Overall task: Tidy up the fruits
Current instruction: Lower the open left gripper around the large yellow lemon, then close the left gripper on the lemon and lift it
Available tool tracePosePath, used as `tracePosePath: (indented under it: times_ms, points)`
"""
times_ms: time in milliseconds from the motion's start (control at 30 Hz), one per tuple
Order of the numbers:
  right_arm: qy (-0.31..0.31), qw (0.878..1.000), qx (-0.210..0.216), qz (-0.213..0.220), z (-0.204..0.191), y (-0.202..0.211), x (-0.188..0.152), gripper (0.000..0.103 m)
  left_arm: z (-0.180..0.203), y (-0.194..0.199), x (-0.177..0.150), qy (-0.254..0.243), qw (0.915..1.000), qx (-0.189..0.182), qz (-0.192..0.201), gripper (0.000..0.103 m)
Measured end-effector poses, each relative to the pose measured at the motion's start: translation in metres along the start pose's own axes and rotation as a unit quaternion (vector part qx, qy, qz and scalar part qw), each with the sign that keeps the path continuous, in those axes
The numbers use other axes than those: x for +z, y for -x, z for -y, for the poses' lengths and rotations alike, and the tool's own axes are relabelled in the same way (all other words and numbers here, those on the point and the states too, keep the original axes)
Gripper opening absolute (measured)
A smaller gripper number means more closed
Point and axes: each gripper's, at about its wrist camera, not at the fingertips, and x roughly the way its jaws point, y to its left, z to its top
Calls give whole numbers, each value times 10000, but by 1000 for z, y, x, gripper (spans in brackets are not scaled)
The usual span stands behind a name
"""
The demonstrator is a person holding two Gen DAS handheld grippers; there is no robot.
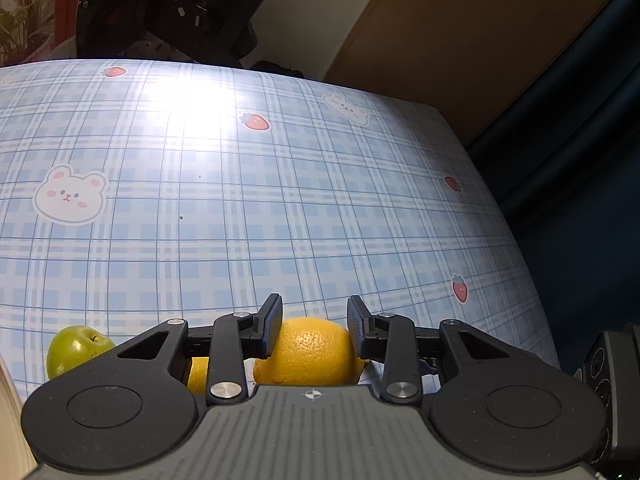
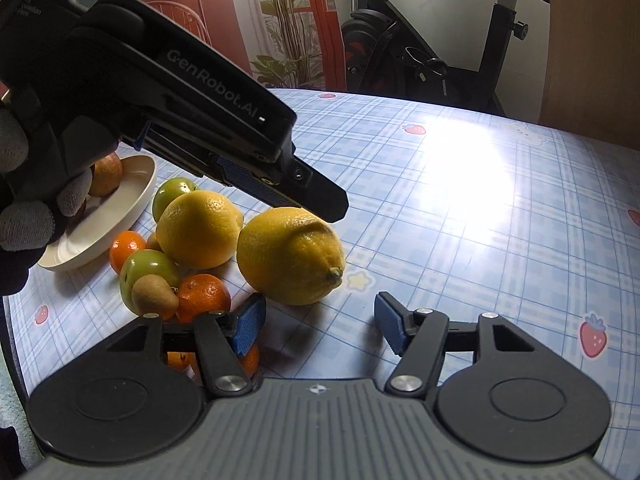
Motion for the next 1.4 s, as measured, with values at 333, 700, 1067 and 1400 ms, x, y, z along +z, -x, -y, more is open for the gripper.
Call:
tracePosePath:
  times_ms: [333, 700, 1067, 1400]
  points:
    - [15, 9999, 143, 85, -3, 10, 6, 61, -9, 15, 2, 47, 10000, -54, 58, 36]
    - [138, 9998, 131, -5, -4, 11, 10, 49, -31, 23, -9, 433, 9987, -247, -65, 36]
    - [-79, 9998, 177, 1, 4, 12, 10, 49, -44, 27, -22, 558, 9967, -595, -13, 36]
    - [-66, 10000, 49, 18, 1, 11, 8, 52, -32, 25, -24, 492, 9970, -602, 52, 36]
